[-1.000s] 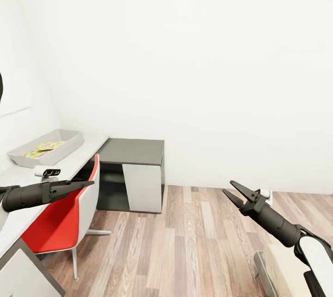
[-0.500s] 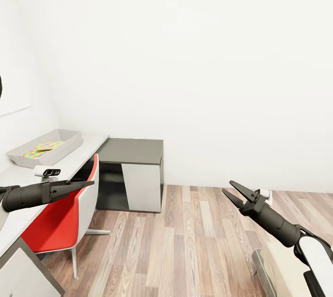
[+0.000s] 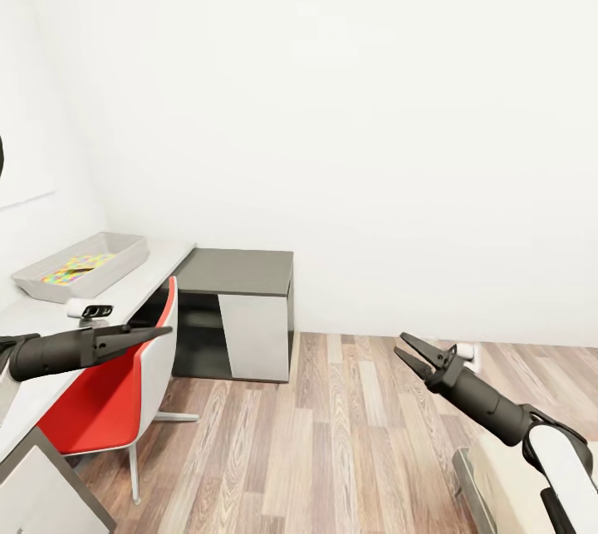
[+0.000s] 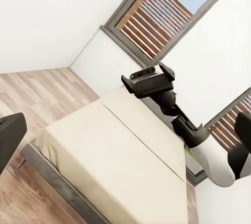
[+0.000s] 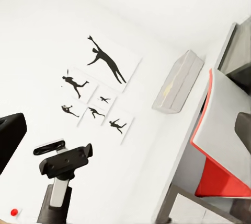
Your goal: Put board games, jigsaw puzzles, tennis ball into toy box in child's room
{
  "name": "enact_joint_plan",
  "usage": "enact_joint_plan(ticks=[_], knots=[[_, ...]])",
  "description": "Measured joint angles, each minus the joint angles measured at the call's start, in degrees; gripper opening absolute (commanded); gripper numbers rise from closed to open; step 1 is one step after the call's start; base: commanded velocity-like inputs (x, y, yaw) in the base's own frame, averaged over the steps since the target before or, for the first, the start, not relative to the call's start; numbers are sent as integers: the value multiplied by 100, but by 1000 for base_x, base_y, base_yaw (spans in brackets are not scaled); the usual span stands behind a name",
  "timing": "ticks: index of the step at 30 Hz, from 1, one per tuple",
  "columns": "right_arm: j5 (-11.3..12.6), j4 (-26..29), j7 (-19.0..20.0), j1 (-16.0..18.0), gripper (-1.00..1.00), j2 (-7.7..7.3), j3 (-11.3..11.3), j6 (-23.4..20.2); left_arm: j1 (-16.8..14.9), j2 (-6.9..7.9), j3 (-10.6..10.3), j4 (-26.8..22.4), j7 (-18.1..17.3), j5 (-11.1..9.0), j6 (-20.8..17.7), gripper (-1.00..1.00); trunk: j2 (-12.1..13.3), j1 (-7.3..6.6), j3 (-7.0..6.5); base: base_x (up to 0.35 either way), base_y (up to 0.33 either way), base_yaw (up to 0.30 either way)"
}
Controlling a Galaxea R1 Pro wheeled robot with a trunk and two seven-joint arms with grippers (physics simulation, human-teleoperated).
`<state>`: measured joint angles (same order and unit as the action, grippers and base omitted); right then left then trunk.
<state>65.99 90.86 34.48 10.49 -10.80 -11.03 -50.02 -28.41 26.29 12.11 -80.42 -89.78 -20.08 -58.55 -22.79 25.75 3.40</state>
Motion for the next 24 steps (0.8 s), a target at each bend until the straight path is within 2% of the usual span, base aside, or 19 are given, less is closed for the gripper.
enact_joint_plan(ticks=[3,7,9,12,14,15,18,20,22,24], knots=[[-205,-6,-9,0,100,5,-4,2,-1,-12,-17,1,0,2,0,100,0,0,0,0,0,0],[-284,-13,-11,0,100,3,-4,86,0,-24,-96,1,0,5,4,100,0,0,0,0,0,0],[-298,-14,-12,0,100,2,-1,156,-1,-36,-207,-2,0,8,6,100,0,0,0,0,0,0],[-310,-20,-24,0,100,6,1,220,-10,-173,-533,-6,17,22,8,100,0,0,0,0,0,0],[-315,-49,-44,0,100,6,2,242,-36,-404,-759,-7,398,28,2,100,1,0,0,0,0,0],[-315,-58,-56,0,100,6,2,245,-42,-482,-805,-7,514,27,-2,100,0,0,0,0,0,0],[-326,-85,-281,0,100,1,3,249,-66,-978,-974,-8,1202,35,-32,100,0,0,0,0,0,0],[-325,-89,-419,3,100,0,4,245,-75,-1125,-1027,-8,1439,38,-45,100,0,0,0,0,0,0],[-315,-84,-727,6,100,2,4,239,-83,-1354,-1206,-13,1883,58,-65,100,0,0,0,0,0,0],[-307,-80,-952,8,100,3,4,237,-105,-1483,-1375,-13,2181,83,-72,100,0,0,0,0,0,0]])
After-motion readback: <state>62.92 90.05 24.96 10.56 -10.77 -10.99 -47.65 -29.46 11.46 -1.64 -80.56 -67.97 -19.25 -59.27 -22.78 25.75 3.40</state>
